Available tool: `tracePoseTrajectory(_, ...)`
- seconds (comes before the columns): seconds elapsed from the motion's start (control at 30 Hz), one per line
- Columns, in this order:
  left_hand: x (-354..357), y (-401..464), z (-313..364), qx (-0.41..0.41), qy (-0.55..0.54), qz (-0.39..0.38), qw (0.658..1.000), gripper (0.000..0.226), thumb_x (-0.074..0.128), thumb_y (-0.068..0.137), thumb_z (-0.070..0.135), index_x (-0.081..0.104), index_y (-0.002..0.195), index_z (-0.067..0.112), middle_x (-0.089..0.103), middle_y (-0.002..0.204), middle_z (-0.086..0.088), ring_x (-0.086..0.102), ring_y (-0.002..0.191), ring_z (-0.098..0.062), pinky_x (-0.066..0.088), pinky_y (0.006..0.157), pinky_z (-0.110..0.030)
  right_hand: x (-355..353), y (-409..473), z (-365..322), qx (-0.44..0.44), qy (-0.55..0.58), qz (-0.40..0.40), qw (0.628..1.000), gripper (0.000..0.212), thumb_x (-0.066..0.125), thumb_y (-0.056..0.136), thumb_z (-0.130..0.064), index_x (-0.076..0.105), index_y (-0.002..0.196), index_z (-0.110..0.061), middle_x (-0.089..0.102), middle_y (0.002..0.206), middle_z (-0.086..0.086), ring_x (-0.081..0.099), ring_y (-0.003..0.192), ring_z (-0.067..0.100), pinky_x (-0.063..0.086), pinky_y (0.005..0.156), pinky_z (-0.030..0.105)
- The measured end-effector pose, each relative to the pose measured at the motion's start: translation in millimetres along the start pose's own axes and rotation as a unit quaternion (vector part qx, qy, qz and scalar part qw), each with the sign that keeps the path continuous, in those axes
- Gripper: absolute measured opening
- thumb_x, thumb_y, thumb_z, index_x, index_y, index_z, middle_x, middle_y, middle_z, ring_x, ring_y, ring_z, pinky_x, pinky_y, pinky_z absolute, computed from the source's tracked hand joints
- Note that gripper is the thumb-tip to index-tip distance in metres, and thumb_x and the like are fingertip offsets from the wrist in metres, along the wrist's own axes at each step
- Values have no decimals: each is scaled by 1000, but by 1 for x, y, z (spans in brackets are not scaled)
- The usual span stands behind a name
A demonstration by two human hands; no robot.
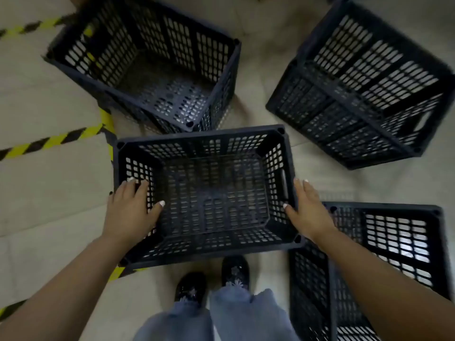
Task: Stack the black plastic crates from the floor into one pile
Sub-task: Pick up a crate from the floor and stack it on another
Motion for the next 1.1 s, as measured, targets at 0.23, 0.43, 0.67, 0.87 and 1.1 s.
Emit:
tracePoseTrajectory(0.23,77,15,-38,-94,-7,1,996,66,54,90,42,34,147,15,6,158,-24,2,145,-40,12,112,-60,53,51,21,14,5,29,999,86,55,95,-25,-10,151,-32,-26,157,3,9,147,31,38,108,43)
tracePoseTrajectory(0.43,87,15,-59,-184,-113,18,976,65,61,88,29,36,147,18,-9,158,-23,8,141,-49,23,109,-61,48,58,18,15,21,42,999,113,50,82,17,-21,140,-49,-26,157,3,45,124,37,54,69,39)
tracePoseTrajectory(0.67,81,28,-60,-230,-162,26,959,67,61,86,37,33,146,28,17,152,-17,33,123,-48,34,101,-55,36,59,13,12,7,23,1000,118,53,82,12,-32,132,-51,21,148,13,51,58,22,36,45,25)
tracePoseTrajectory(0.87,51,12,-65,-194,-143,13,971,80,61,81,56,25,149,33,26,145,-20,42,116,-48,42,96,-53,11,26,-4,17,-26,35,999,111,54,84,5,-27,136,-50,36,133,16,49,56,27,44,47,37)
tracePoseTrajectory(1.1,9,-50,-84,-220,-92,-21,971,100,35,67,88,18,151,35,10,160,-10,41,118,-50,37,98,-48,-22,-18,-43,-25,-114,33,993,107,55,81,3,-19,145,-39,4,160,7,55,70,29,41,44,31)
Point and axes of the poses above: each hand's wrist, its own y-axis towards the middle knuckle, its own x-axis out of the palm, z = x × y, the point moved 5 cm from there along y, towards the middle knuckle
